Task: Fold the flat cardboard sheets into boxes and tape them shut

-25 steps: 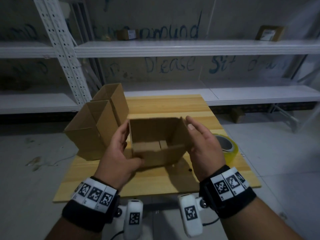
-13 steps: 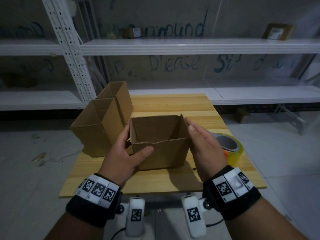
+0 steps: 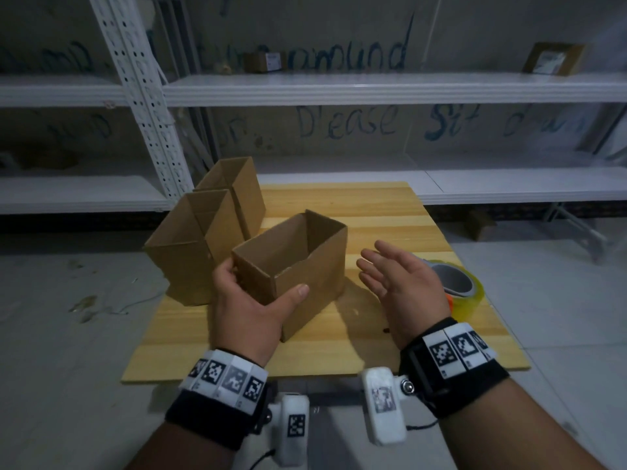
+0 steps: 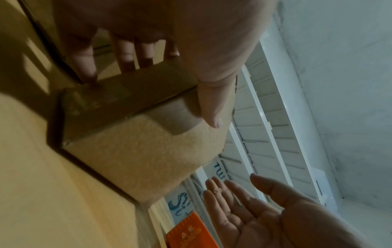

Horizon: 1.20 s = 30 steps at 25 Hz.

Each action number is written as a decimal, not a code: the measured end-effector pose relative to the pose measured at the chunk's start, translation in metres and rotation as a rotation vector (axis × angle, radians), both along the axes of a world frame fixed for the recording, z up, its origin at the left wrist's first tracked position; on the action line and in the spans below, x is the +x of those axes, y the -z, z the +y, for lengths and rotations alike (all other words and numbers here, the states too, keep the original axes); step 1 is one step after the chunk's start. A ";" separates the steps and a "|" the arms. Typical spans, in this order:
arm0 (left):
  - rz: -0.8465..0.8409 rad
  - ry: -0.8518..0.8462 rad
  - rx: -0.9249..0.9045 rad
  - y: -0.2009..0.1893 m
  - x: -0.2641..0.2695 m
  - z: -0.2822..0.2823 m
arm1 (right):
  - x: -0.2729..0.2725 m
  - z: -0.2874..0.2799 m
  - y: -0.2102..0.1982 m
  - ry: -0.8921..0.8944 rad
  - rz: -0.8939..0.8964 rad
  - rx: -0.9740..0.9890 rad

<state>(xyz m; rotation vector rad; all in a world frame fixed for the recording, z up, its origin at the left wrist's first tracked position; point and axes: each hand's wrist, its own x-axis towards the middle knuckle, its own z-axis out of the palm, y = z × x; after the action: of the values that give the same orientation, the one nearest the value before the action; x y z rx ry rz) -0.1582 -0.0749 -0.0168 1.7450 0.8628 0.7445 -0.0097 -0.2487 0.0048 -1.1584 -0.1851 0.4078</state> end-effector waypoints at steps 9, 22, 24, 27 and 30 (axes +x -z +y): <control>0.002 -0.034 0.028 0.016 0.005 -0.007 | -0.015 0.019 0.009 -0.137 0.122 0.046; -0.053 -0.176 0.135 0.025 0.003 0.006 | -0.022 0.065 0.020 -0.230 0.284 0.114; -0.078 -0.174 0.124 0.024 0.004 0.008 | -0.022 0.064 0.019 -0.223 0.293 0.120; -0.087 -0.186 0.110 0.020 0.002 0.007 | -0.023 0.059 0.015 -0.204 0.285 0.110; -0.050 -0.208 0.134 0.011 -0.003 0.003 | -0.022 0.053 0.015 -0.158 0.234 0.098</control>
<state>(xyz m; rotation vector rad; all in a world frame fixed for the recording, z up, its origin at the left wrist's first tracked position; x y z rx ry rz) -0.1615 -0.0723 -0.0280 1.7626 0.9890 0.9988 -0.0318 -0.1960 -0.0099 -0.9943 -0.0912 0.6634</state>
